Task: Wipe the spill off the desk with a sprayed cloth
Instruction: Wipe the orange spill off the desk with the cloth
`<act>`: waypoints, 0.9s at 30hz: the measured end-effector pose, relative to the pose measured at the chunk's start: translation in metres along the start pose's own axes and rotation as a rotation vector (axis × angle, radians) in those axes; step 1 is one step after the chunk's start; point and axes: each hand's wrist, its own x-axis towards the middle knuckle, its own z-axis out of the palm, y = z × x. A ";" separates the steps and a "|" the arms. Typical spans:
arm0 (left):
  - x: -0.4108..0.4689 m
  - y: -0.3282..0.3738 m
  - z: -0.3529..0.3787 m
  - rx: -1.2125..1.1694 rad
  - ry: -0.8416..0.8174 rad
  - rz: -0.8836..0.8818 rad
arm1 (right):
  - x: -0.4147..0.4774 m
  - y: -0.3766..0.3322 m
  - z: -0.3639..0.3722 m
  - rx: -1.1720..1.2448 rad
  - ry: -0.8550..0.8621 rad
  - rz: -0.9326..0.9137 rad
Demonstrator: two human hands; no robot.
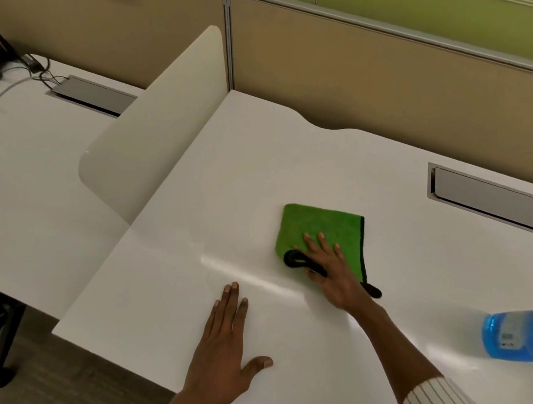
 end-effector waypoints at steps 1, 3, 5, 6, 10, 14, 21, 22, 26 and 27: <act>0.000 0.000 -0.001 0.000 -0.003 -0.002 | -0.011 0.005 -0.001 0.024 0.015 0.002; -0.001 0.001 -0.002 -0.002 -0.008 -0.005 | -0.020 0.014 -0.008 0.058 0.055 0.041; -0.002 0.002 -0.003 -0.007 -0.020 -0.004 | -0.014 0.019 -0.017 0.050 0.116 0.096; -0.002 0.002 -0.003 -0.008 -0.017 -0.004 | -0.007 0.020 -0.021 0.037 0.141 0.126; -0.001 0.004 -0.004 -0.018 -0.015 -0.016 | 0.046 0.020 -0.031 -0.069 0.131 0.232; -0.001 0.004 -0.004 -0.024 -0.018 -0.012 | 0.089 0.004 -0.015 -0.193 0.055 0.232; 0.000 0.002 -0.004 0.008 -0.015 -0.009 | 0.048 -0.041 0.032 -0.214 -0.050 -0.054; 0.000 0.003 -0.004 0.010 -0.015 -0.010 | 0.033 -0.041 0.034 -0.221 -0.058 -0.083; 0.001 0.002 -0.004 0.031 -0.009 0.000 | -0.019 -0.025 0.029 -0.291 -0.062 -0.108; 0.000 0.002 -0.004 0.035 -0.012 0.003 | -0.028 -0.018 0.024 -0.301 -0.052 -0.098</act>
